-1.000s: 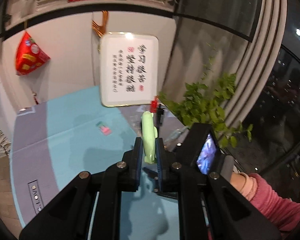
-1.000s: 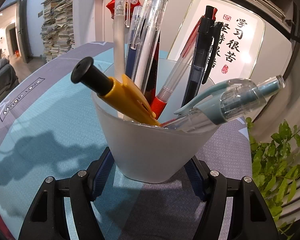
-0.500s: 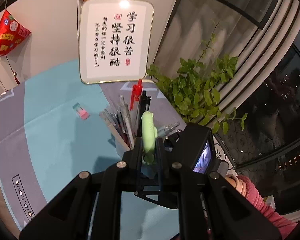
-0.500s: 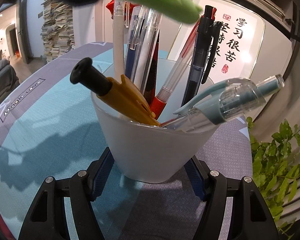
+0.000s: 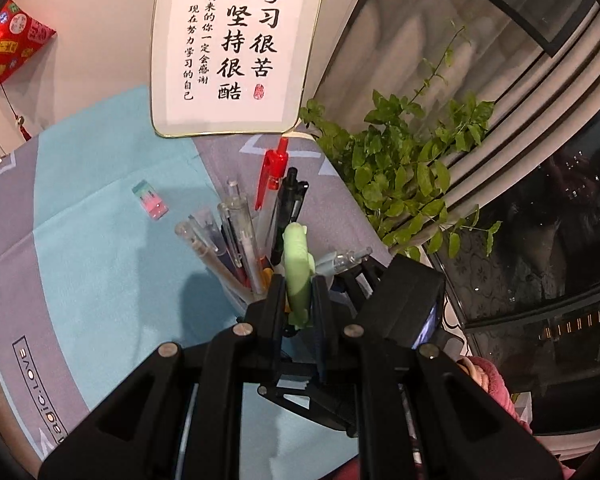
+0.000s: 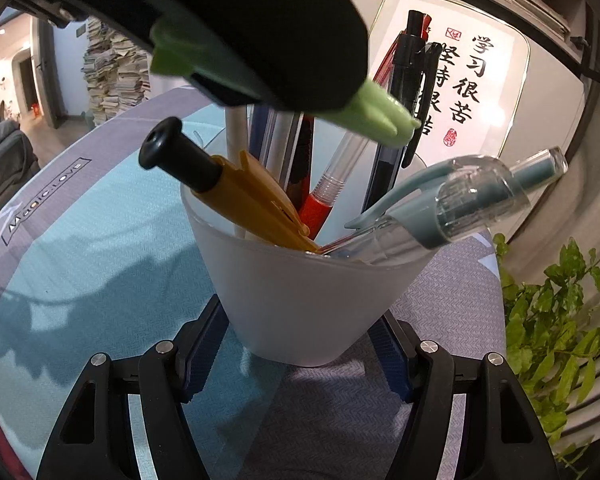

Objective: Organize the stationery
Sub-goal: 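Carry the green highlighter with the left gripper and drop it into the cup, then move the left gripper to the pink-blue eraser and grasp it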

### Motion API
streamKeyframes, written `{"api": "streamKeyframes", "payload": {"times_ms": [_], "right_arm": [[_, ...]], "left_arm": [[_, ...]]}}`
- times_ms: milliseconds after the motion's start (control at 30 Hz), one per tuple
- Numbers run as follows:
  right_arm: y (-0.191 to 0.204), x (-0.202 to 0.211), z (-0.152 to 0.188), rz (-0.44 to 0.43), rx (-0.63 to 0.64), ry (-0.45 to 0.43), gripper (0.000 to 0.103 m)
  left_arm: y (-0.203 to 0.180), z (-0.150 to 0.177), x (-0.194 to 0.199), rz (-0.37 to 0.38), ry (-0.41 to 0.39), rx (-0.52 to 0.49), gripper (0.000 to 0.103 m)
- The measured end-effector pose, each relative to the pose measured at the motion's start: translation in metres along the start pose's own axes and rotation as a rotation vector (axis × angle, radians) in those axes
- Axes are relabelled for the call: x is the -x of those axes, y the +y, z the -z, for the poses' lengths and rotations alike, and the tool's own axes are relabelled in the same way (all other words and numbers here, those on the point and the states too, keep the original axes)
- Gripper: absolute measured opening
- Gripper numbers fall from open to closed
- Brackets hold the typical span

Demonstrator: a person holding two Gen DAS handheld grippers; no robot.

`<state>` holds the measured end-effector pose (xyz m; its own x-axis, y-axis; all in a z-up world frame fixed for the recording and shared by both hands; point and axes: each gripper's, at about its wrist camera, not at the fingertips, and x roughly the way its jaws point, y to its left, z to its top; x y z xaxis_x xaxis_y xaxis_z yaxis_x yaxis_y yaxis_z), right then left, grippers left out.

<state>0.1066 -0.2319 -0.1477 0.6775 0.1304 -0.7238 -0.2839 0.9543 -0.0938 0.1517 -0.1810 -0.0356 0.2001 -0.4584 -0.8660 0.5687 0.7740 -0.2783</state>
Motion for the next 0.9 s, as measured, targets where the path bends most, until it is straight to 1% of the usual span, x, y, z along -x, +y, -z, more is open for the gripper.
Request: {"api": "streamKeyframes", "payload": {"times_ms": [167,333,500,633,700,733,833,900], "right_arm": [[0.000,0.000,0.000,0.000,0.000,0.000,0.070],[0.000,0.000,0.000,0.001,0.000,0.000,0.070],[-0.002,-0.001,0.000,-0.001,0.000,0.000,0.070],[-0.002,-0.001,0.000,-0.001,0.000,0.000,0.070],[-0.002,-0.001,0.000,-0.001,0.000,0.000,0.070],[-0.002,-0.001,0.000,-0.001,-0.001,0.000,0.070],[-0.002,-0.001,0.000,-0.001,0.000,0.000,0.070],[-0.002,-0.001,0.000,-0.001,0.000,0.000,0.070]], "left_arm": [[0.004,-0.002,0.001,-0.016,-0.008,0.018,0.011],[0.010,-0.003,-0.002,-0.005,0.008,0.048,0.012],[0.011,-0.002,0.005,-0.005,-0.016,0.054,0.012],[0.015,0.000,0.019,-0.020,-0.067,0.061,0.012],[0.019,0.001,0.028,-0.040,-0.106,0.073,0.017],[0.022,0.001,0.033,-0.052,-0.128,0.080,0.022],[0.035,-0.001,0.044,-0.098,-0.189,0.115,0.024],[0.046,-0.002,0.045,-0.146,-0.214,0.151,0.029]]}}
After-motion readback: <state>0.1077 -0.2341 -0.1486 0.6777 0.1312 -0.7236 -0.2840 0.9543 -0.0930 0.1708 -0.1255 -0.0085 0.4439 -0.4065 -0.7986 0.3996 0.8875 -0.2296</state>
